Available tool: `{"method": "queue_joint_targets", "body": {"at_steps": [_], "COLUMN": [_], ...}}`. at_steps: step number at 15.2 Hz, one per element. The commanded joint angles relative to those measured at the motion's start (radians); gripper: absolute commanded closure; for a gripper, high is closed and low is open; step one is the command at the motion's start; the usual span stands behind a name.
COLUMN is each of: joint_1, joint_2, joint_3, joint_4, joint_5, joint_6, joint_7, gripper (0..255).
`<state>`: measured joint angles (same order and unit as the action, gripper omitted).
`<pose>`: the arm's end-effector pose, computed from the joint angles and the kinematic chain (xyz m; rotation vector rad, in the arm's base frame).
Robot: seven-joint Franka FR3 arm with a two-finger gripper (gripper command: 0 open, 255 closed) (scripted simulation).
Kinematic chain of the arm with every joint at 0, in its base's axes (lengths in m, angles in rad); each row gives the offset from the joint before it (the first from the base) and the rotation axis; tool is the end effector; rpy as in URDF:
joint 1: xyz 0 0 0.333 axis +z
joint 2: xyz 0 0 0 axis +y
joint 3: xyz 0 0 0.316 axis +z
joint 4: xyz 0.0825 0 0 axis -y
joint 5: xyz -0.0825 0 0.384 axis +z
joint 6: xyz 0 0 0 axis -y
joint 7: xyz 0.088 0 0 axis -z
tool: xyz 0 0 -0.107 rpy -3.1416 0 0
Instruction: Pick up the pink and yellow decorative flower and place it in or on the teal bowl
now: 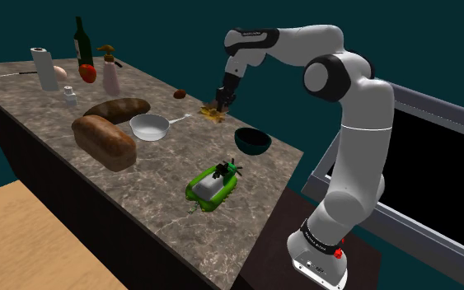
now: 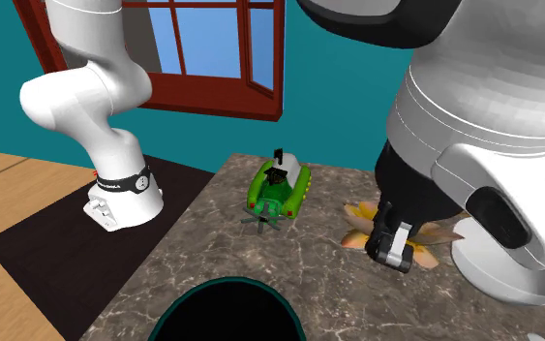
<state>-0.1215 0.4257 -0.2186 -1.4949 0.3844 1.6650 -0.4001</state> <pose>0.6350 -0.1644 0.4158 -2.7836 0.0221 0.1722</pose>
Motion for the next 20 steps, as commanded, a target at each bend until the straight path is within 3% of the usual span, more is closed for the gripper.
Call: {"method": "queue_joint_targets", "body": {"at_steps": [1, 10, 18, 20], "joint_1": [-0.016, -0.11, -0.205, -0.205], "joint_2": [-0.042, -0.163, -0.209, -0.202], "joint_3": [-0.014, -0.089, -0.164, -0.163], "joint_4": [-0.055, -0.213, -0.264, -0.282], "joint_5": [-0.01, -0.065, -0.117, -0.114], "joint_6": [0.003, -0.005, -0.036, -0.012], "joint_7": [-0.034, -0.201, -0.358, -0.364], "gripper": [255, 255, 255, 255]}}
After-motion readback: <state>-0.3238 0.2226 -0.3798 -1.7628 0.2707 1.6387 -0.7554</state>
